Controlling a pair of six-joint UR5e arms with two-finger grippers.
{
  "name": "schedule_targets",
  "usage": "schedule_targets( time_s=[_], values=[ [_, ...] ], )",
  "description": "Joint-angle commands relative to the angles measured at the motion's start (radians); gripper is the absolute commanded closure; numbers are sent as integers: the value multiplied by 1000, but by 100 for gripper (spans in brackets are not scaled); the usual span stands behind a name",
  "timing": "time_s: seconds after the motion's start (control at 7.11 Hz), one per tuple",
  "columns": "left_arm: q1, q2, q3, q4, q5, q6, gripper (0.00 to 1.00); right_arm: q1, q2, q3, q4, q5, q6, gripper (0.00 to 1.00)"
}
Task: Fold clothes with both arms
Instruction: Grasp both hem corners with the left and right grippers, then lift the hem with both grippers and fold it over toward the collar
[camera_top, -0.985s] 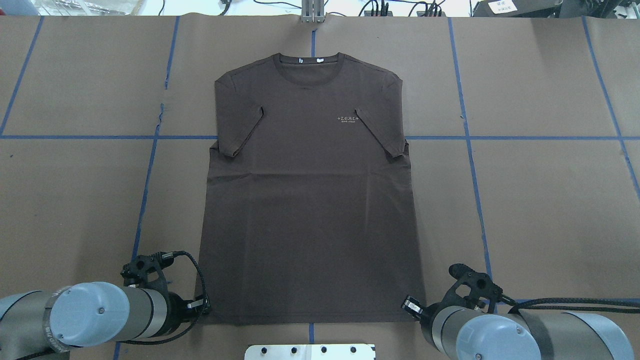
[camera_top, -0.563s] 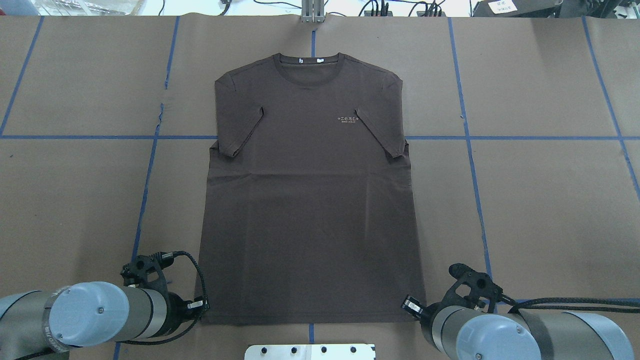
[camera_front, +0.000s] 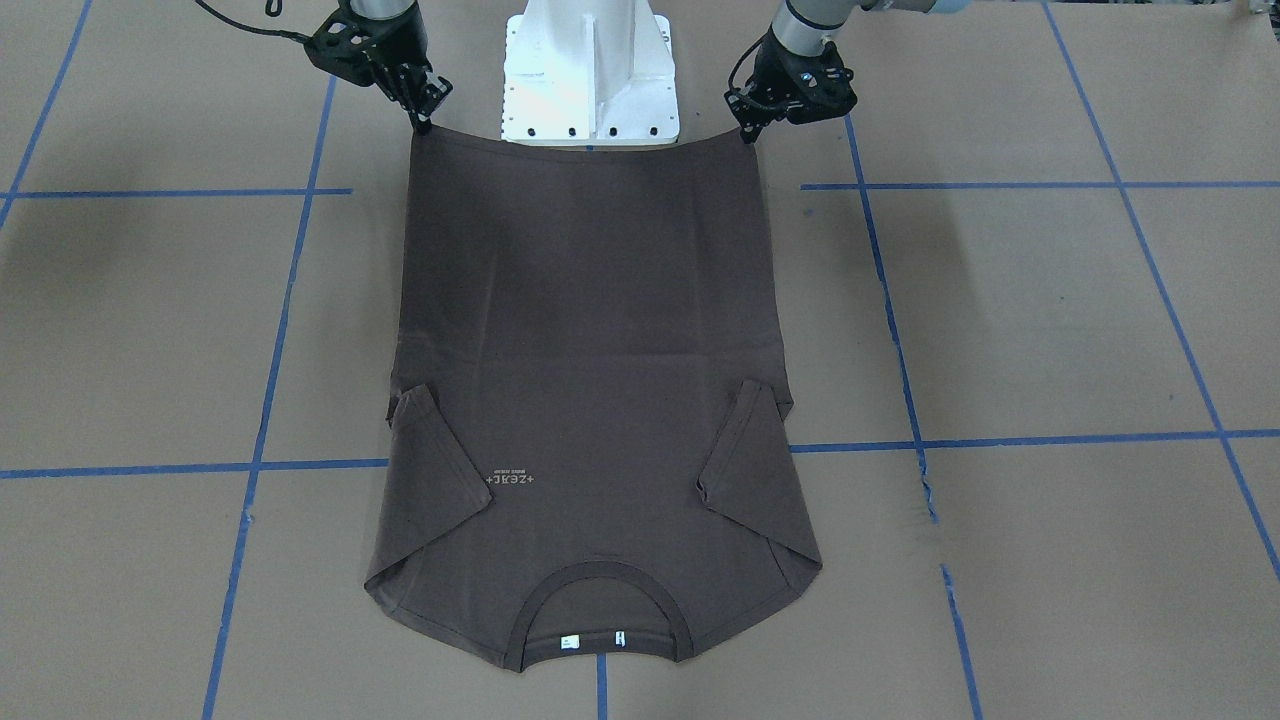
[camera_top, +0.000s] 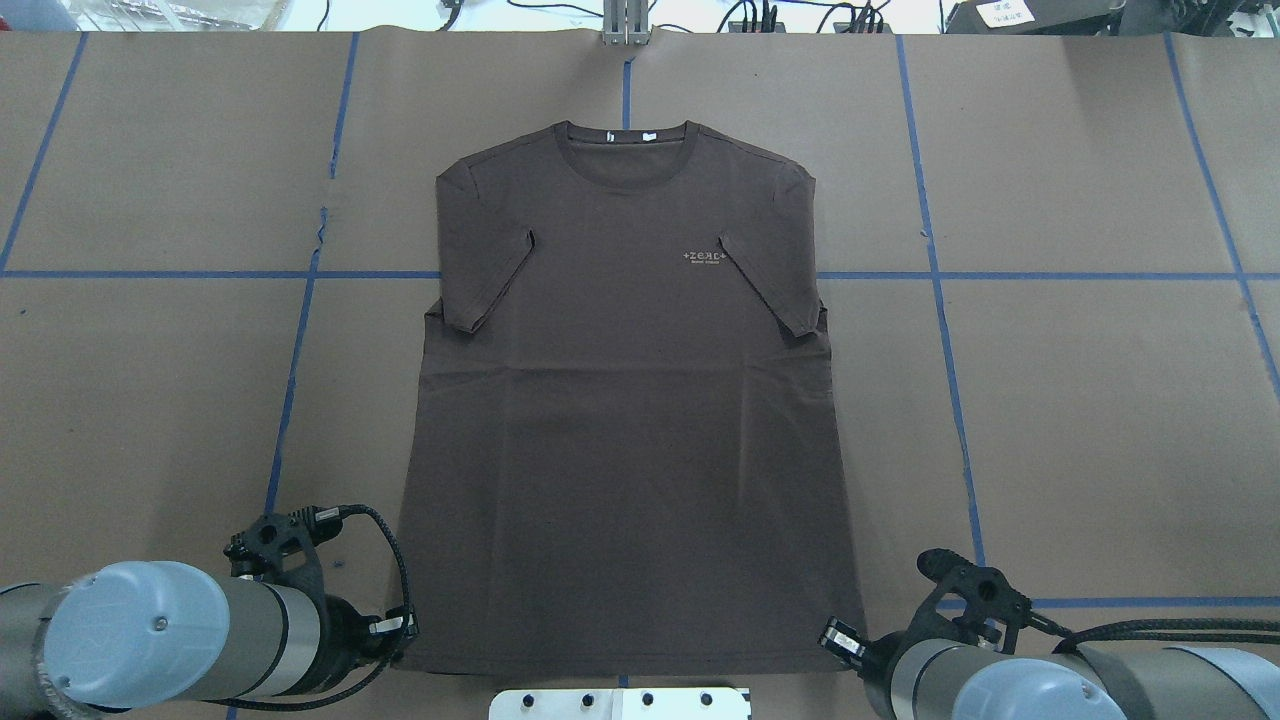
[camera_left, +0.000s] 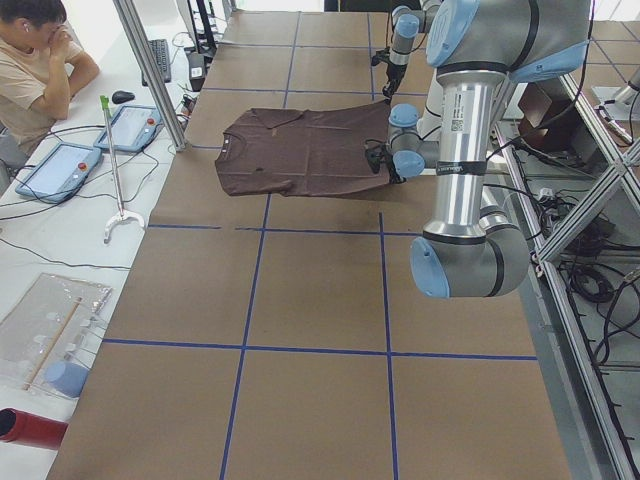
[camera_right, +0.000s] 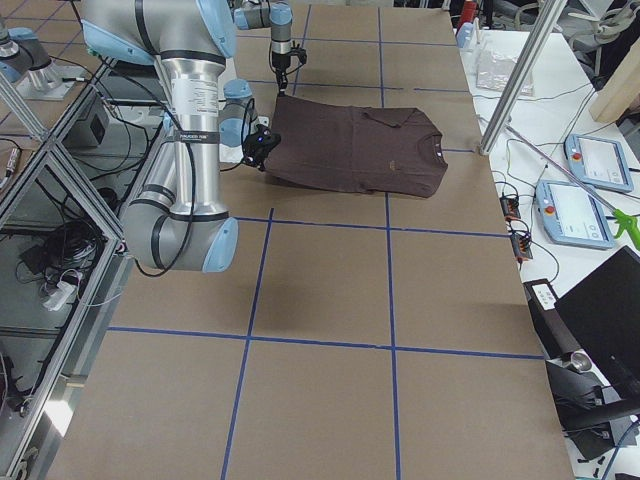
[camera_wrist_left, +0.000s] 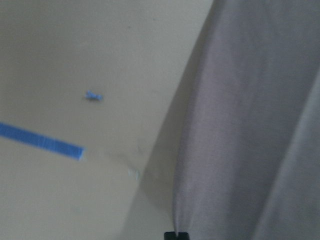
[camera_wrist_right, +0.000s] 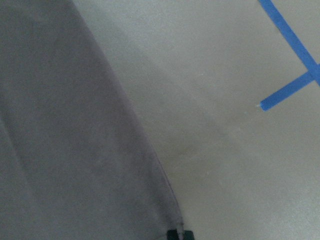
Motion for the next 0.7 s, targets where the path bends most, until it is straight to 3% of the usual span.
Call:
schedule_targets(
  time_s=[0.0,0.14,0.28,0.42,0.56],
  values=[
    [-10,-13,-81,85,-78,15,100,4,-36,70,-4,0,0,100],
    [-40,-20,-74,96,-97,22,100,72,-18,72,-4,4,-7,100],
    [-148,-60,-69,100,-100,94,100,154,39,60,-4,45,-21,100],
    [-242,-124,-16,100,-102,189,100,267,120,8,-10,103,-97,100],
    [-341,-237,98,102,-102,217,100,365,204,-66,-25,130,-189,100]
  ],
)
